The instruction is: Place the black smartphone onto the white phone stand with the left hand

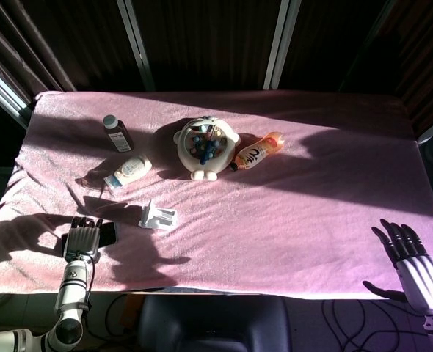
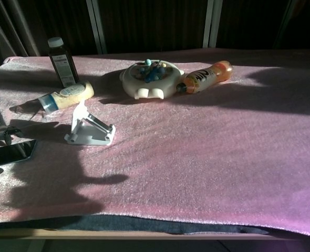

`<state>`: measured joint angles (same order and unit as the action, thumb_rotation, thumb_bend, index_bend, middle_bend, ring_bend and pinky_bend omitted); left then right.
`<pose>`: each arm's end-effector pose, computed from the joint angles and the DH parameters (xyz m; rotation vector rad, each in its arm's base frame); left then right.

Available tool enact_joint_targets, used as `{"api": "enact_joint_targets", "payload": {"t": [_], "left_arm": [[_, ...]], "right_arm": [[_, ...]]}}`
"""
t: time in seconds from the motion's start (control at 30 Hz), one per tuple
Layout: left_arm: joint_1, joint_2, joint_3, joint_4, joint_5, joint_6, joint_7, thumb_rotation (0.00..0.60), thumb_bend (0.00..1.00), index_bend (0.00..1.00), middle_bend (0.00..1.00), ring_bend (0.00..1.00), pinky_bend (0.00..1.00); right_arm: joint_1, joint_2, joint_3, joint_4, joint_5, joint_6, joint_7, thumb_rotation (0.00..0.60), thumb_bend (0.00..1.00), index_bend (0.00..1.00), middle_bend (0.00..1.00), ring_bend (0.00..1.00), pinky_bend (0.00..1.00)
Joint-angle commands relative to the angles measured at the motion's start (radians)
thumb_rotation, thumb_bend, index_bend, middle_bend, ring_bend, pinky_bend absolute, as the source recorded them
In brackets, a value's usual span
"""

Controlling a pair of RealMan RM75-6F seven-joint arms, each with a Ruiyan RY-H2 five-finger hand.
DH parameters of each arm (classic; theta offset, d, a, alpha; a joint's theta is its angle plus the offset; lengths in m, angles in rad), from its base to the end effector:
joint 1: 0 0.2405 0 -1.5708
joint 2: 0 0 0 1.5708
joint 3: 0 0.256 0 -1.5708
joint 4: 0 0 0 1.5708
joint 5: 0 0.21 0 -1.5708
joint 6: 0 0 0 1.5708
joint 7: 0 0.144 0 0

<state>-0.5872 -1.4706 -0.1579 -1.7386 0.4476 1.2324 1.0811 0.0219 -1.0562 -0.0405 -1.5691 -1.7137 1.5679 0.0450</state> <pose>-0.2421 0.2827 0.0132 -1.6053 -1.0127 -0.1451 -0.3086 -0.1407 0.1685 1.5566 -0.8327 0.9162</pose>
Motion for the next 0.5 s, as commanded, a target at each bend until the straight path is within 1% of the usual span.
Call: {"api": "enact_joint_targets", "payload": {"t": [0.03, 0.23, 0.5], "left_arm": [[-0.018, 0.001, 0.001, 0.012, -0.029, -0.012, -0.005, 0.6, 0.3, 0.15, 0.25, 0.08, 0.04], [-0.043, 0.013, 0.016, 0.017, -0.07, -0.03, -0.011, 0.6, 0.3, 0.16, 0.26, 0.09, 0.05], [-0.06, 0.048, 0.044, -0.024, -0.066, -0.037, -0.042, 0.6, 0.3, 0.16, 0.25, 0.1, 0.07]], "right_arm": [[0.0, 0.0, 0.0, 0.0, 0.0, 0.001, 0.001, 0.6, 0.21, 0.0, 0.0, 0.0, 0.0], [0.0, 0.0, 0.0, 0.0, 0.001, 0.002, 0.001, 0.6, 0.21, 0.0, 0.0, 0.0, 0.0], [0.001, -0.002, -0.001, -0.001, 0.001, 0.001, -0.005, 0.6, 0.21, 0.0, 0.0, 0.0, 0.0]]}}
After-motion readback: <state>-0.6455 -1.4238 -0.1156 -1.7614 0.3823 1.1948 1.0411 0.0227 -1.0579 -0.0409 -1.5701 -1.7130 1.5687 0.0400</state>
